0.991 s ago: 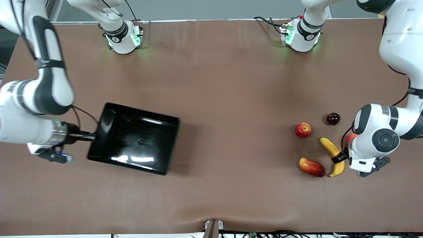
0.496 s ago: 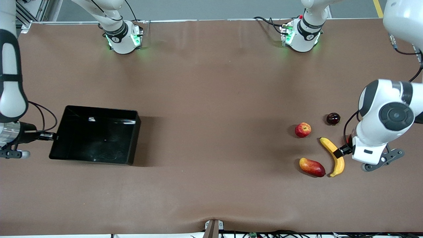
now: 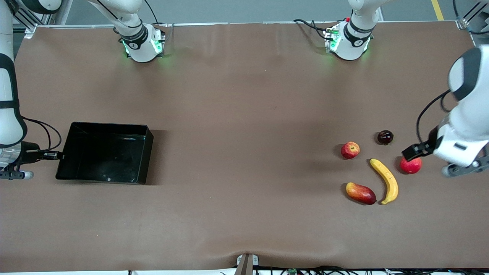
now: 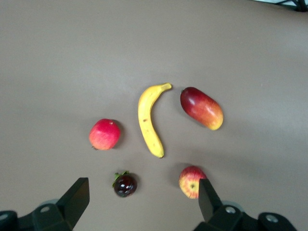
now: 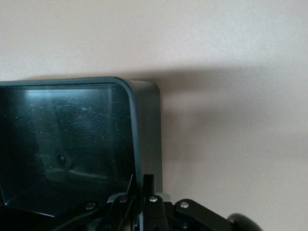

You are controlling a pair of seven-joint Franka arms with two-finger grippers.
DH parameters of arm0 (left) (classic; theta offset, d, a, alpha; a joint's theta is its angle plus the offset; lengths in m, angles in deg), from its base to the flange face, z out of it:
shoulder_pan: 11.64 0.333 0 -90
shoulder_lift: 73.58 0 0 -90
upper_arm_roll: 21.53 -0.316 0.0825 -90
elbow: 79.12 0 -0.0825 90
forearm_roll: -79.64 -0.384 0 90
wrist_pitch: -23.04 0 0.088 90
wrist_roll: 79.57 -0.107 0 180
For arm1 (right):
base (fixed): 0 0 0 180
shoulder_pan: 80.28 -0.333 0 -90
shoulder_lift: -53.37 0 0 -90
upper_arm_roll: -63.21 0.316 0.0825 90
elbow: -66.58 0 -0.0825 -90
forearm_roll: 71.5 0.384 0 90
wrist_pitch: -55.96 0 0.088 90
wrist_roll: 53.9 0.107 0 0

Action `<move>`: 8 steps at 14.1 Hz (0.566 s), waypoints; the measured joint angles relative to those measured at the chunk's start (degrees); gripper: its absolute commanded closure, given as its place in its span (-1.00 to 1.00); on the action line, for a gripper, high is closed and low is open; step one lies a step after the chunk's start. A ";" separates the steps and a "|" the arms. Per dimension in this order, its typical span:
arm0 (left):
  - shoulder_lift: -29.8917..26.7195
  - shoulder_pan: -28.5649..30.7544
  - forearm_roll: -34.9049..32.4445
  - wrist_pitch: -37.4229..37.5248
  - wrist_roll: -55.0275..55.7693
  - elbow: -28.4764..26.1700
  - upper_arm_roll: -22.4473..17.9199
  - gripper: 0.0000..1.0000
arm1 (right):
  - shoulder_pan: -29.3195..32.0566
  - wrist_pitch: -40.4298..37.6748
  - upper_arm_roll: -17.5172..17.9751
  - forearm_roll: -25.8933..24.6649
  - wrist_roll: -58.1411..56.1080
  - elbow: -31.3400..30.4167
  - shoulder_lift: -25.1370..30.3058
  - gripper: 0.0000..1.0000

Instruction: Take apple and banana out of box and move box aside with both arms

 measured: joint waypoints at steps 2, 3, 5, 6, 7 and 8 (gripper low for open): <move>-2.86 0.82 3.93 2.33 -3.81 0.06 -0.65 -1.00 | 1.01 0.20 0.00 0.01 -0.05 0.00 -0.72 1.00; -4.49 -0.01 6.01 3.65 -5.82 0.07 -2.43 -1.00 | 1.34 0.40 0.00 0.01 -0.08 0.01 -0.91 1.00; -8.19 -5.61 10.92 7.37 -9.45 0.07 -10.39 -1.00 | 1.72 0.60 0.00 0.02 -0.08 0.02 -1.16 -0.99; -9.92 -8.85 13.10 9.33 -10.86 0.06 -14.56 -1.00 | 1.81 0.60 0.01 0.13 -0.08 0.03 -1.29 -1.00; -11.52 -11.71 14.48 11.42 -11.85 0.05 -18.06 -1.00 | 1.83 0.59 0.06 0.30 -0.08 0.07 -1.33 -1.00; -12.92 -14.19 15.04 13.18 -12.46 -0.01 -20.89 -1.00 | 1.82 0.58 0.27 0.42 -0.10 0.38 -1.34 -1.00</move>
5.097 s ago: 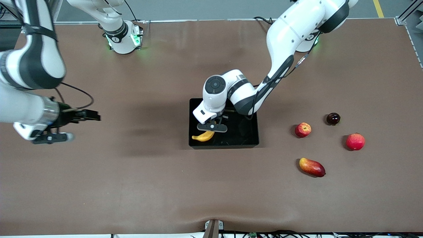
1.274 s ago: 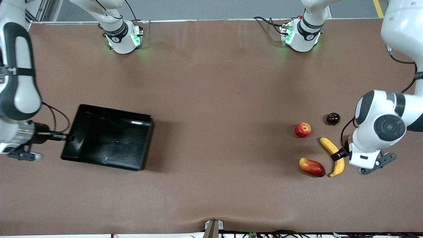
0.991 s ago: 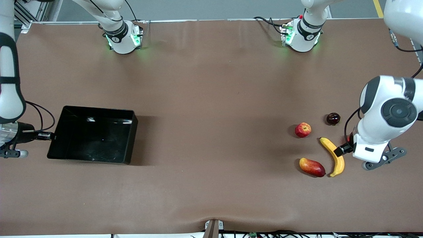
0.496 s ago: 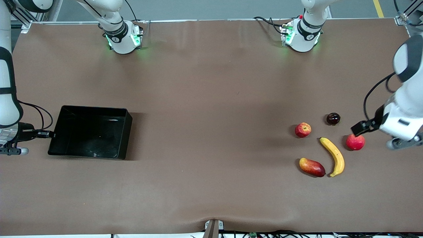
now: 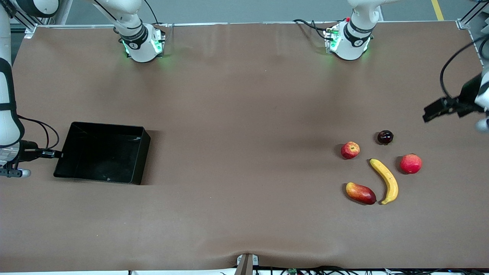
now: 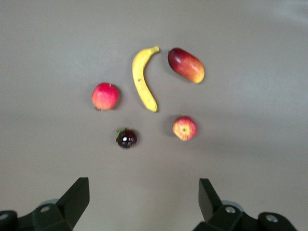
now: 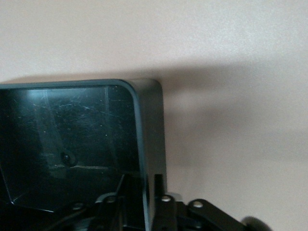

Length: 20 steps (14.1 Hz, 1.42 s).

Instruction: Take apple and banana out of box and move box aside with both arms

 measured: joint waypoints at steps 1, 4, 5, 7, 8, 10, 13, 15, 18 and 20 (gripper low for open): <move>-1.22 -2.18 0.19 1.38 -0.36 -0.16 -2.34 -1.00 | -0.01 0.08 0.35 0.04 -0.12 0.90 0.00 -1.00; -3.72 -7.29 0.76 3.55 -2.56 -0.96 -8.10 -1.00 | -2.09 -2.42 1.22 -3.07 -0.70 8.43 0.21 -1.00; -4.41 -8.25 1.26 3.74 -2.98 -1.49 -9.39 -1.00 | -3.27 -4.24 1.25 -5.09 -0.63 11.02 0.47 -1.00; -5.40 -8.51 1.76 3.89 -3.24 -2.41 -10.08 -1.00 | -4.75 -7.85 1.31 -6.23 -0.59 14.94 0.96 -1.00; -5.63 -8.52 1.78 3.90 -3.24 -2.54 -10.07 -1.00 | -5.37 -9.42 1.38 -6.23 -0.54 16.15 1.23 -1.00; -5.70 -8.66 1.83 3.90 -3.24 -2.60 -9.99 -1.00 | -7.86 -10.68 1.53 -6.29 2.63 17.25 2.32 -1.00; -5.71 -9.11 1.86 3.90 -3.24 -2.68 -9.56 -1.00 | -13.59 -14.25 1.59 -7.22 12.51 17.23 5.54 -1.00; -5.76 -9.13 1.88 3.95 -3.24 -2.68 -8.94 -1.00 | -16.42 -14.85 1.57 -7.40 17.02 16.44 7.94 -1.00; -5.97 -9.14 1.88 4.34 -3.24 -2.69 -8.68 -1.00 | -20.16 -15.46 1.61 -11.34 25.37 14.20 11.92 -1.00; -6.17 -9.14 1.88 4.43 -3.24 -2.70 -8.68 -1.00 | -23.07 -17.05 1.65 -13.96 28.13 13.30 15.20 -1.00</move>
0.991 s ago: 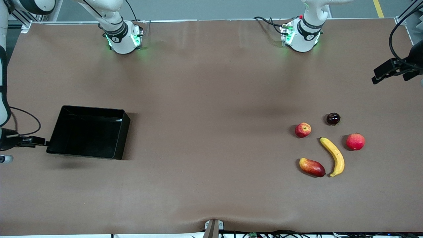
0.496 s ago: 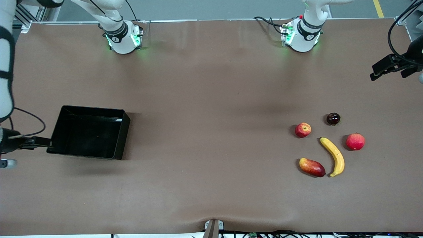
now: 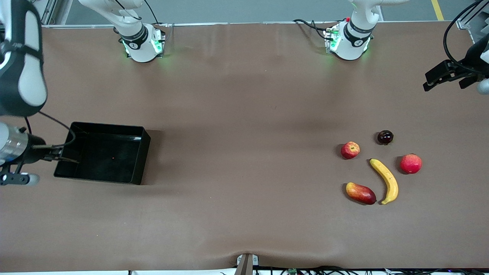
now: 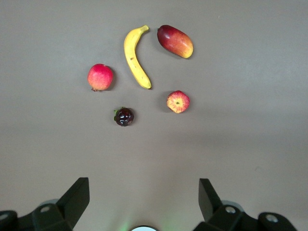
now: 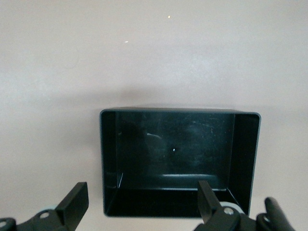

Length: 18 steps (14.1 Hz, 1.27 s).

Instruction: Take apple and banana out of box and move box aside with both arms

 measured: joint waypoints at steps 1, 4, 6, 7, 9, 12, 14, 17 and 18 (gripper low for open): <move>-0.04 0.00 0.00 0.02 0.00 -0.02 0.00 -1.00 | -0.90 -1.20 0.00 -0.31 0.65 -0.15 1.99 -1.00; -0.05 0.00 0.00 0.04 0.00 -0.28 0.02 -1.00 | -1.28 -6.89 -0.12 -0.27 0.89 -0.66 9.11 -1.00; -0.05 0.00 0.00 0.04 0.00 -0.40 0.05 -1.00 | -1.23 -10.23 -0.22 0.99 0.89 -0.75 13.08 -1.00; -0.06 0.00 0.00 0.04 0.00 -0.41 0.12 -1.00 | -1.21 -10.95 -0.32 1.80 0.89 -0.75 14.75 -1.00; -0.07 -0.01 0.00 0.04 0.00 -0.42 0.25 -1.00 | -1.20 -11.99 -0.36 2.31 0.88 -0.77 17.49 -1.00; -0.07 -0.01 0.00 0.04 0.00 -0.44 0.31 -1.00 | -1.20 -13.05 -0.26 2.26 0.85 -1.12 19.21 -1.00; -0.07 -0.01 0.00 0.04 0.00 -0.47 0.33 -1.00 | -1.18 -12.85 -0.51 2.11 0.85 -2.03 19.12 -1.00; -0.07 0.04 0.00 0.03 0.00 -0.48 0.23 -1.00 | -1.16 -12.32 -0.68 2.06 0.80 -3.62 19.14 -1.00; -0.06 0.07 0.00 0.03 0.00 -0.48 0.14 -1.00 | -1.16 -11.05 -0.68 2.06 0.70 -4.98 19.52 -1.00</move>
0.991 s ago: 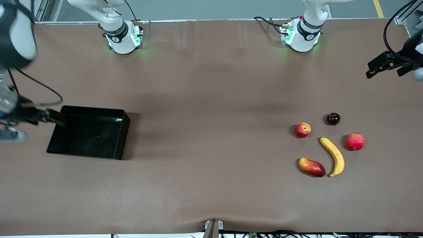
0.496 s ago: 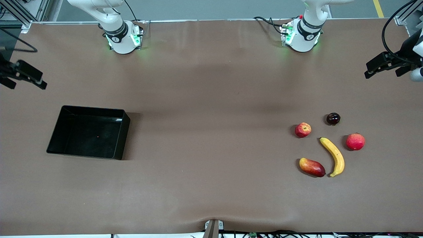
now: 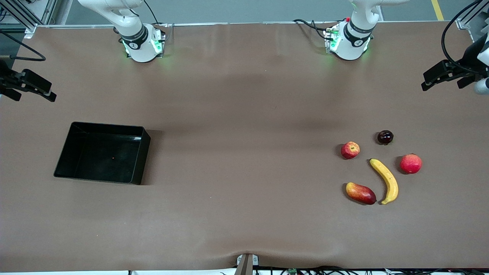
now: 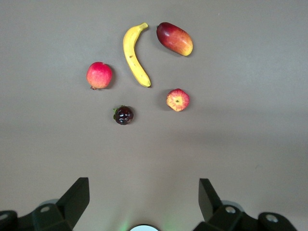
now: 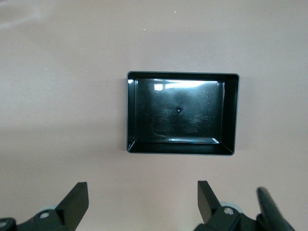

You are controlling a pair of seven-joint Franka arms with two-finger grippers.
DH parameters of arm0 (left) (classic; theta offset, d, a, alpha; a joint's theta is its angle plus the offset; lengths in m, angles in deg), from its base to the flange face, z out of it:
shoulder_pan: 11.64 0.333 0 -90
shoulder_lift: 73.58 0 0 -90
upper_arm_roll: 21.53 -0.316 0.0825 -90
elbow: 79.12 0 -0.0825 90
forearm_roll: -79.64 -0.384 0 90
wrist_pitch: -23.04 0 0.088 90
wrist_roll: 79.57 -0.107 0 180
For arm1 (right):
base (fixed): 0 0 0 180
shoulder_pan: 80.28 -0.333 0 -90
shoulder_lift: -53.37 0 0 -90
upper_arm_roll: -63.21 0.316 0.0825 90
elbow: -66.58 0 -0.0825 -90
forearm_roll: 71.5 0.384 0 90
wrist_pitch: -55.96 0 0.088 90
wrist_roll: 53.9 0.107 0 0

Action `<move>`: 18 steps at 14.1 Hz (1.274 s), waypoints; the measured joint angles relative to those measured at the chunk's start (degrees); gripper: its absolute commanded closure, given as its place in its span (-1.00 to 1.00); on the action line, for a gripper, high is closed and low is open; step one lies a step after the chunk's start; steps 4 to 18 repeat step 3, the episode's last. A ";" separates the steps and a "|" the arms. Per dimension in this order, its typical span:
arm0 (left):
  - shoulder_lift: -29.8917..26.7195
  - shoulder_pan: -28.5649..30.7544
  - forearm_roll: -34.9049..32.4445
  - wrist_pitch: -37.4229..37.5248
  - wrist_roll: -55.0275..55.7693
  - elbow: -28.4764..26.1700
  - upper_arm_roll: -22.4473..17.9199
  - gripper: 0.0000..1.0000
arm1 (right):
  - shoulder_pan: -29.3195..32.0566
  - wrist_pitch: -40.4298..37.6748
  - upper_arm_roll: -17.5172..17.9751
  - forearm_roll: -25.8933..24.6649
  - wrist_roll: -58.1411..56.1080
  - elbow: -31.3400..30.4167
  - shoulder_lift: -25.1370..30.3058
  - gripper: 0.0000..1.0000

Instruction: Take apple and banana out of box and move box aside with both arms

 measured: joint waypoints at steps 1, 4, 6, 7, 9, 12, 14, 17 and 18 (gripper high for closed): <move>0.00 0.05 0.00 -0.02 -0.02 0.00 -0.10 -1.00 | 0.00 2.64 0.01 0.00 -0.16 -2.46 0.97 -1.00; 0.01 0.15 0.00 -0.10 -0.44 0.17 -0.24 -1.00 | 0.00 6.76 0.06 0.00 -0.36 -8.40 3.85 -1.00; 0.01 0.15 0.00 -0.10 -0.44 0.17 -0.24 -1.00 | 0.00 6.76 0.06 0.00 -0.36 -8.40 3.85 -1.00; 0.01 0.15 0.00 -0.10 -0.44 0.17 -0.24 -1.00 | 0.00 6.76 0.06 0.00 -0.36 -8.40 3.85 -1.00; 0.01 0.15 0.00 -0.10 -0.44 0.17 -0.24 -1.00 | 0.00 6.76 0.06 0.00 -0.36 -8.40 3.85 -1.00; 0.01 0.15 0.00 -0.10 -0.44 0.17 -0.24 -1.00 | 0.00 6.76 0.06 0.00 -0.36 -8.40 3.85 -1.00; 0.01 0.15 0.00 -0.10 -0.44 0.17 -0.24 -1.00 | 0.00 6.76 0.06 0.00 -0.36 -8.40 3.85 -1.00; 0.01 0.15 0.00 -0.10 -0.44 0.17 -0.24 -1.00 | 0.00 6.76 0.06 0.00 -0.36 -8.40 3.85 -1.00; 0.01 0.15 0.00 -0.10 -0.44 0.17 -0.24 -1.00 | 0.00 6.76 0.06 0.00 -0.36 -8.40 3.85 -1.00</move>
